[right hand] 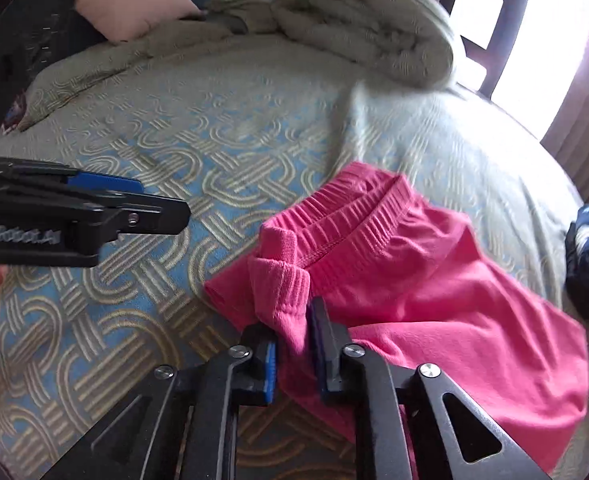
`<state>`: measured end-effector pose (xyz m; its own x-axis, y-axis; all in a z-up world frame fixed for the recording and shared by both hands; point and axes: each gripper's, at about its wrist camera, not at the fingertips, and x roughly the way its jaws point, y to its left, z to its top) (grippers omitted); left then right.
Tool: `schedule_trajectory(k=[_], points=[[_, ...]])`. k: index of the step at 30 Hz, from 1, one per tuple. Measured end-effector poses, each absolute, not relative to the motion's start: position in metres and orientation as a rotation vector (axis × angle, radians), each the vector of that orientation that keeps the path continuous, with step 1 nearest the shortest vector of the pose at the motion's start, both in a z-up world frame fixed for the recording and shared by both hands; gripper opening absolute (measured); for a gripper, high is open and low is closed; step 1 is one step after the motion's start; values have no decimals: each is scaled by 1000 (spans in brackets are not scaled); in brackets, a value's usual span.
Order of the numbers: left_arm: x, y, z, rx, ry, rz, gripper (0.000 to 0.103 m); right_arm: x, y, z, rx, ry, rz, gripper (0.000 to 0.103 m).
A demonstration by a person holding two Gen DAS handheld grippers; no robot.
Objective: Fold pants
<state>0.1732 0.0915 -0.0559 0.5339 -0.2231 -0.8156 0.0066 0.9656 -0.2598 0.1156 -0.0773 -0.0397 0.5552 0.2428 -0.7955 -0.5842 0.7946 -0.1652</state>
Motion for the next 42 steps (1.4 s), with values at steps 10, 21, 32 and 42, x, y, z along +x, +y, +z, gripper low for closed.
schedule_trajectory(k=[10,21,32,42], points=[[200,36,-29,-204,945,-282,61,92,-184,25,-237,753,428,66],[258,-37,-48,16,1008,-355,49,105,-317,-26,117,964,100,67],[271,9,-38,-53,1001,-274,8,105,-342,-27,230,943,146,71],[264,1,-35,-70,985,-184,57,97,-344,-44,360,1072,277,28]])
